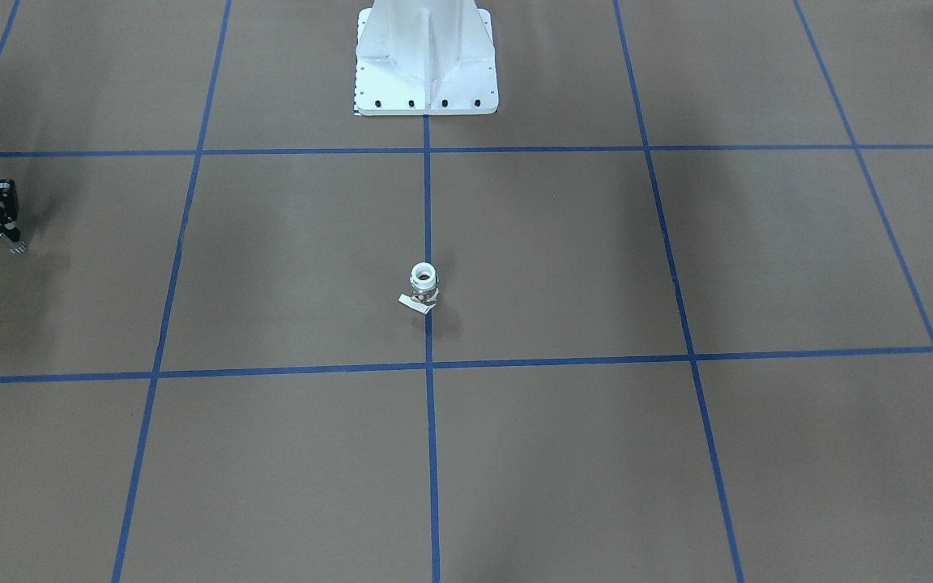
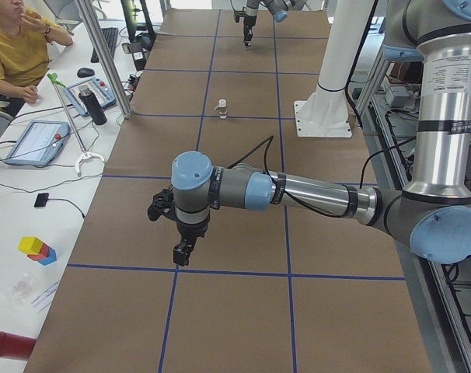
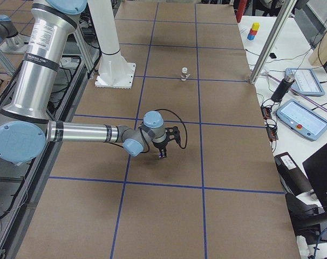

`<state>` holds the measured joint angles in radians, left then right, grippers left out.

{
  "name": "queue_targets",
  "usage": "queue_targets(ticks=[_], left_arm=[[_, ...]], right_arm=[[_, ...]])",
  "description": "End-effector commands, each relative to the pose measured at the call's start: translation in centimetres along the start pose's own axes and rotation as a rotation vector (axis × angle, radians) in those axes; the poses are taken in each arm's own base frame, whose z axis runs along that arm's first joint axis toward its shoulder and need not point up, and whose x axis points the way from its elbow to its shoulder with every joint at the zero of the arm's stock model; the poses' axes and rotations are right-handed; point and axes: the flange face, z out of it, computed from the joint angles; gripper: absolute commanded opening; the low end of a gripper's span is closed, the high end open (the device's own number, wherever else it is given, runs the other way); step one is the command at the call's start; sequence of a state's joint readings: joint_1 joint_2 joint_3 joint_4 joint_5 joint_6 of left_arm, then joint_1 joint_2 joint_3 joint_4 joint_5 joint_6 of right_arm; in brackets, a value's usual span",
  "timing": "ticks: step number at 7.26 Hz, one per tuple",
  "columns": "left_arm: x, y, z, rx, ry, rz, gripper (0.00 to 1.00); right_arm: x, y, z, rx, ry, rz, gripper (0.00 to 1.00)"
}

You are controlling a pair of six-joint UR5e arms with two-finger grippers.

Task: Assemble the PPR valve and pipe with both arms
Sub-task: 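Close the right gripper on the chrome fitting and lift it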

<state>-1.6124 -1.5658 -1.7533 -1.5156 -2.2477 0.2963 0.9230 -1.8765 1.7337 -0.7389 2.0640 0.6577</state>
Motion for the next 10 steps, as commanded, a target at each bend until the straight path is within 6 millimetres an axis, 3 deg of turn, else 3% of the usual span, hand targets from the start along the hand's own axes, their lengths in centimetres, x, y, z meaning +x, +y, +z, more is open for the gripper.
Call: queue_targets(ticks=[1,3,4,5,6,7,8,9,10], left_arm=[[-0.1,0.0,0.1,-0.002,0.002,-0.003,1.00],[-0.3,0.1,0.4,-0.008,0.003,-0.013,1.00],[-0.6,0.4,0.9,-0.022,0.007,-0.065,1.00],[-0.7,1.0,1.2,-0.033,0.012,-0.183,1.00],[-0.8,2.5,2.1,-0.044,0.028,-0.258,1.00],[0.2,3.6,2.4,-0.038,0.133,-0.364,1.00],[0.2,4.9,1.9,-0.025,0.165,-0.384,1.00],[0.3,5.9,1.7,-0.023,0.164,-0.392,1.00],[0.4,6.0,1.8,-0.024,0.165,-0.391,1.00]], right_arm=[[-0.6,-0.4,-0.3,0.008,-0.010,-0.007,0.00],[-2.7,-2.4,-1.0,0.029,-0.038,-0.021,0.00],[-4.5,-4.7,-0.9,0.026,-0.042,-0.020,0.00],[-6.9,-8.3,-2.4,0.017,-0.046,0.009,0.00],[-9.2,-11.7,-5.2,0.002,-0.054,0.047,0.00],[-11.7,-13.9,-7.6,-0.004,-0.056,0.061,0.00],[-14.4,-16.0,-9.7,-0.009,-0.053,0.067,0.00],[-18.2,-19.4,-11.6,-0.009,-0.053,0.112,0.00],[-23.7,-22.8,-13.4,-0.012,-0.071,0.189,0.00]])
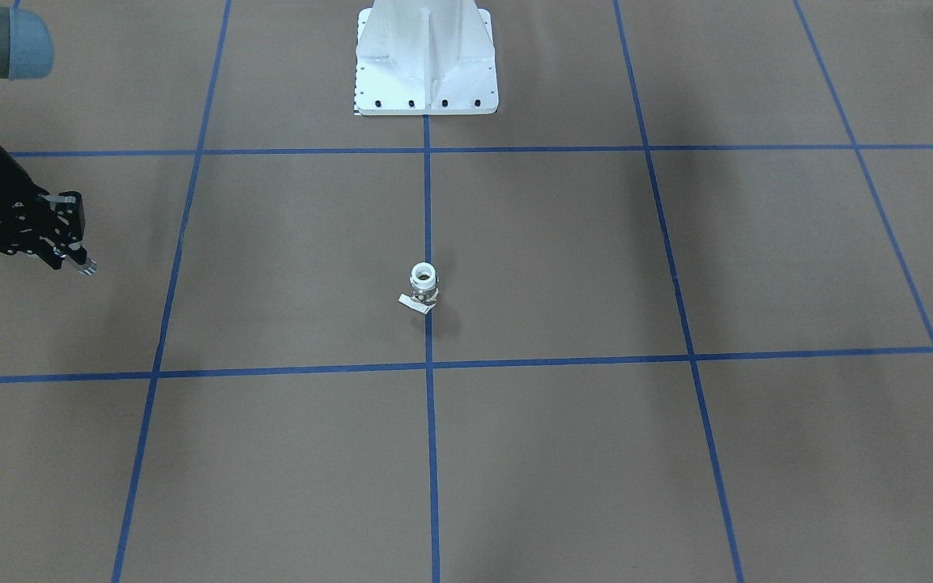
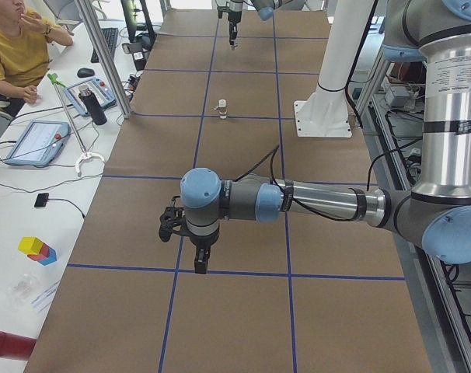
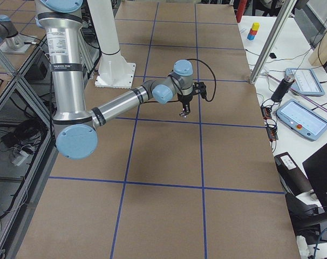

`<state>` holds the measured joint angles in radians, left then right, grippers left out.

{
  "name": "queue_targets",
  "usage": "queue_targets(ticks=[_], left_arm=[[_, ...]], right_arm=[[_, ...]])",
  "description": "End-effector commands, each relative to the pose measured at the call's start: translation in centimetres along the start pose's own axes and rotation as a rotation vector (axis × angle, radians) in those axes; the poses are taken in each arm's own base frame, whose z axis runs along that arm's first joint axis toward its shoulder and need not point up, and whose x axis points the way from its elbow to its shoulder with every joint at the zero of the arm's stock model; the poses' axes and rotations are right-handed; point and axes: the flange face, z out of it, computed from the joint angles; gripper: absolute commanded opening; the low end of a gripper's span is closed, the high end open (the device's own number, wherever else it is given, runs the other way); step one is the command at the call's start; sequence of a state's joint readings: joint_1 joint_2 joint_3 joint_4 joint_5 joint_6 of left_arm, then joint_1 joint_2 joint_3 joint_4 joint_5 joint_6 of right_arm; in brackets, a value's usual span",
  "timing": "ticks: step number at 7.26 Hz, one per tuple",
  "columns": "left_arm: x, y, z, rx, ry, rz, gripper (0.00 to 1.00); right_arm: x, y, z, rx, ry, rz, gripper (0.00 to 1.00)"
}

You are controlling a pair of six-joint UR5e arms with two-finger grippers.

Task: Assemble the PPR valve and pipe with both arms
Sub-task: 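Close the right gripper on the chrome fitting and lift it, then carry the chrome fitting with the right gripper above the standing valve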

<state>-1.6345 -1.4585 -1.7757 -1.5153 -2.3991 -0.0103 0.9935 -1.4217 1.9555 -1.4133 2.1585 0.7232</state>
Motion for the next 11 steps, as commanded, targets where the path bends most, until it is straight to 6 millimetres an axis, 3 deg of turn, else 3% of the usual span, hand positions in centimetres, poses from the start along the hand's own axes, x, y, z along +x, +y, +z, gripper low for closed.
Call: queue_targets(ticks=[1,3,5,7,8,11], left_arm=[[0.0,0.5,-0.1,0.001,0.009,-0.009,1.00],[0.0,0.5,-0.1,0.001,0.009,-0.010,1.00],[0.1,0.4,-0.1,0.001,0.009,-0.008,1.00],[0.1,0.4,-0.1,0.001,0.009,-0.008,1.00],[0.1,0.3,-0.2,0.002,0.009,-0.007,1.00],[0.1,0.3,-0.2,0.003,0.009,-0.006,1.00]], right_arm=[[-12.1,-3.8,-2.7,-0.011,-0.032,0.117,0.00],[-22.9,-3.5,-1.6,0.058,0.002,0.254,0.00],[-31.0,-6.2,-0.6,0.051,0.072,0.397,0.00],[-36.6,-6.0,1.7,0.093,0.100,0.592,0.00],[-38.6,-6.1,1.8,0.093,0.091,0.696,0.00],[-41.5,-4.0,3.2,0.101,0.092,0.738,0.00]])
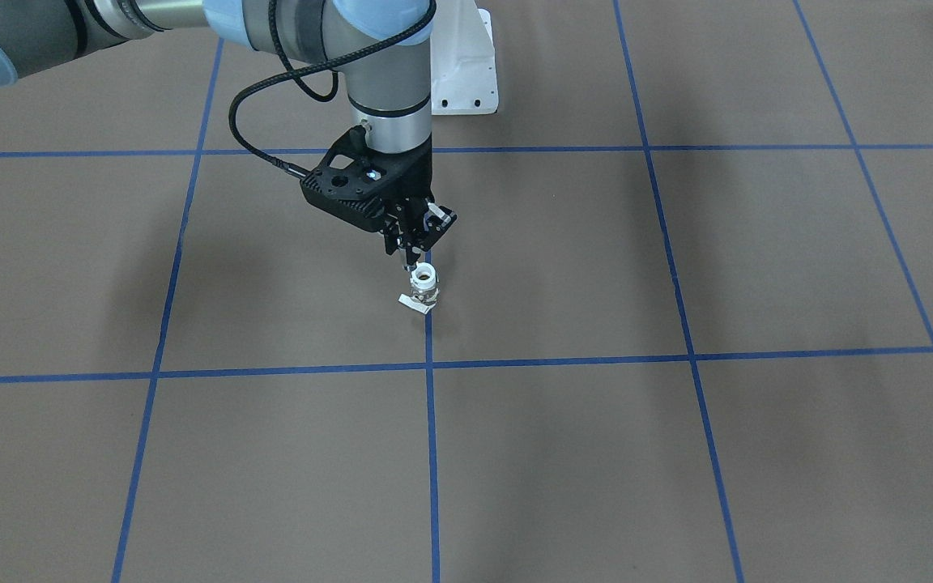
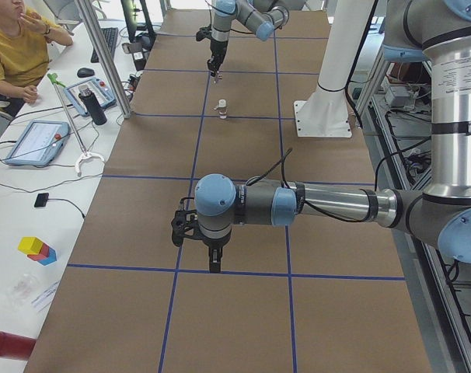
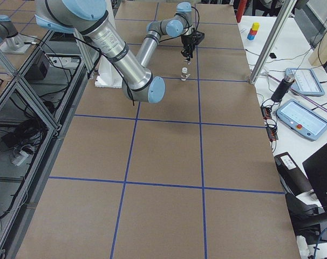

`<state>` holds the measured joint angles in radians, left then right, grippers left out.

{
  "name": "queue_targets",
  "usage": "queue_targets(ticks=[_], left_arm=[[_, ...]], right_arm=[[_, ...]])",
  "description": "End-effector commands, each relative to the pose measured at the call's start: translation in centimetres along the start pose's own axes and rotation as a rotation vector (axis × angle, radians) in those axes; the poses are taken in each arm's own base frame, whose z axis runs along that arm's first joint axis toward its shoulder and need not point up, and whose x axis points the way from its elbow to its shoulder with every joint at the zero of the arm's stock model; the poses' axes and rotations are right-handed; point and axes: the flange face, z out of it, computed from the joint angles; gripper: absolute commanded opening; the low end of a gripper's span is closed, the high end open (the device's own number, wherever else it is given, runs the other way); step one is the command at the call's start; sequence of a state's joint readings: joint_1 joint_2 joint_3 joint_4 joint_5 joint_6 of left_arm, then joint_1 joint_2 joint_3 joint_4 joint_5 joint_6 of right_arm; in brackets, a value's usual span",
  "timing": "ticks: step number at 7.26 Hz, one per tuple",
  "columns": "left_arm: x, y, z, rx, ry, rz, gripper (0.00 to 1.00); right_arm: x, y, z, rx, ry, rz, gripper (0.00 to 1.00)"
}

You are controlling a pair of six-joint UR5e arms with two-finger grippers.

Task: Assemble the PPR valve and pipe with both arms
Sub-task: 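Carry the chrome fitting with the right gripper above the standing valve, then lower the chrome fitting onto the valve top and press it on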

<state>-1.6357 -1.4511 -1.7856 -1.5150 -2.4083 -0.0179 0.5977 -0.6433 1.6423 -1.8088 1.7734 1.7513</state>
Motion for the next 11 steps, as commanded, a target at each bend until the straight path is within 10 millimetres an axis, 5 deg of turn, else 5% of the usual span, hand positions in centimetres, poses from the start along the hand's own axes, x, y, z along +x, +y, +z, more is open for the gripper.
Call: queue_targets(ticks=[1,6,11], left_arm=[[0.1,0.0,0.0,0.001,0.000,0.003,1.00],[0.0,0.0,0.0,0.000,0.000,0.002,1.00],[-0.1,0.1,0.0,0.000,0.000,0.000,1.00]], right_arm=[[-0.2,2.3,1.9,0.010,0.022,0.007,0.00],[-0.4,2.9,5.3,0.050,0.038,-0.009,0.00],[-0.1,3.0,5.5,0.047,0.046,-0.010,0.00]])
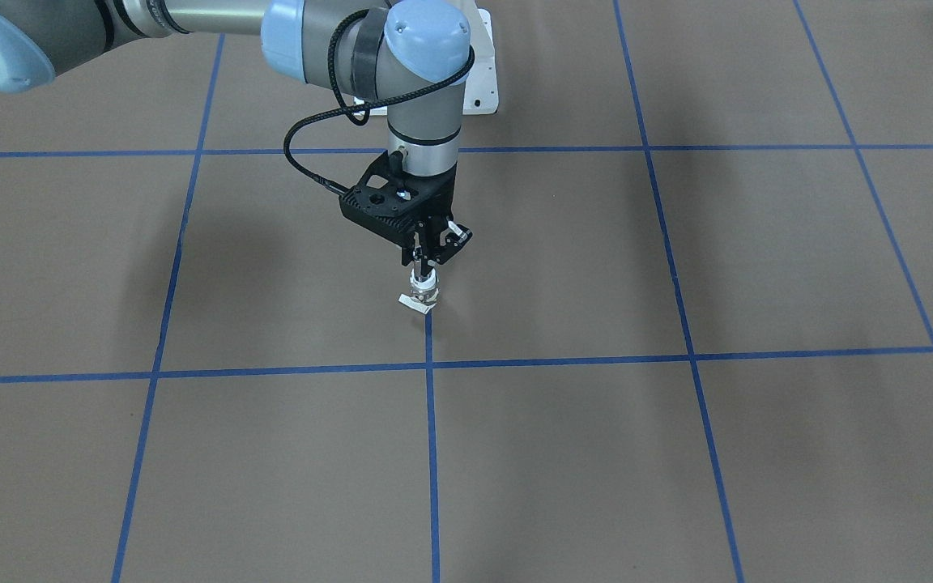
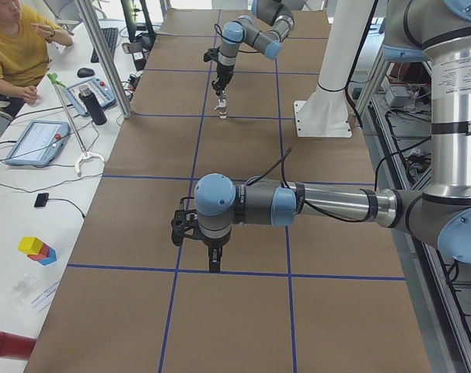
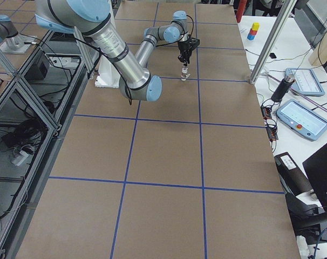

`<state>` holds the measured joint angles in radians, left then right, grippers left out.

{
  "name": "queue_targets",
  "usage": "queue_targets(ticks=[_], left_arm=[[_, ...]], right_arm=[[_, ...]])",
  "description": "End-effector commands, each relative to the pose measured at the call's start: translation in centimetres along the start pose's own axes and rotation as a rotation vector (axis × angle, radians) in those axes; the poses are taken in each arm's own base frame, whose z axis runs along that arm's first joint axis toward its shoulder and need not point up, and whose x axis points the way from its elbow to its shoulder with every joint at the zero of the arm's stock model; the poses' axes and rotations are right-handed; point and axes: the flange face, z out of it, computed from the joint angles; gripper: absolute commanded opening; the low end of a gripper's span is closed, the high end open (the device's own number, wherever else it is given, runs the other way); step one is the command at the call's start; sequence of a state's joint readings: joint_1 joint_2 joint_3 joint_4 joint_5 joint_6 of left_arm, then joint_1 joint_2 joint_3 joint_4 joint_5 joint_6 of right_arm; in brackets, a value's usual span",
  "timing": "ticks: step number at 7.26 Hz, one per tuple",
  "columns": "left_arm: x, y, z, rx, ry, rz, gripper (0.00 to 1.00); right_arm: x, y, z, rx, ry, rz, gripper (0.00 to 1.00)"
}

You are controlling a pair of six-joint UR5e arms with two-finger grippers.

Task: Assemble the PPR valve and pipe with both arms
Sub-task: 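Lower the chrome fitting onto the valve top and press it on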

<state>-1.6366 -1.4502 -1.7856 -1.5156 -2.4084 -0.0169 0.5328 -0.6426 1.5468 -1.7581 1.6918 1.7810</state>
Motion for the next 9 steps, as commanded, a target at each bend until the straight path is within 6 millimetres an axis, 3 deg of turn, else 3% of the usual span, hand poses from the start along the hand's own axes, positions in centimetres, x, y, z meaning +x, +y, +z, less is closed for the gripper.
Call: queue_targets(ticks=[1,6,7,8,9], left_arm=[[-0.03,0.03,0.01,0.000,0.000,-0.001,1.00],[-0.08,0.10,0.05,-0.001,0.000,-0.002,1.00],[-0.03,0.03,0.01,0.000,0.000,-0.001,1.00],[0.02,0.02,0.06,-0.001,0.000,0.000,1.00],[-0.03,0.03,0.01,0.000,0.000,-0.001,1.00]], right_arm=[[0.12,0.32,0.29,-0.002,0.006,-0.003,0.00],[0.03,0.47,0.20,-0.004,0.002,-0.008,0.00],[0.09,0.48,0.27,-0.007,0.003,-0.011,0.06],[0.15,0.48,0.29,-0.009,0.003,-0.073,0.76],[0.20,0.32,0.35,-0.005,0.003,-0.100,1.00]])
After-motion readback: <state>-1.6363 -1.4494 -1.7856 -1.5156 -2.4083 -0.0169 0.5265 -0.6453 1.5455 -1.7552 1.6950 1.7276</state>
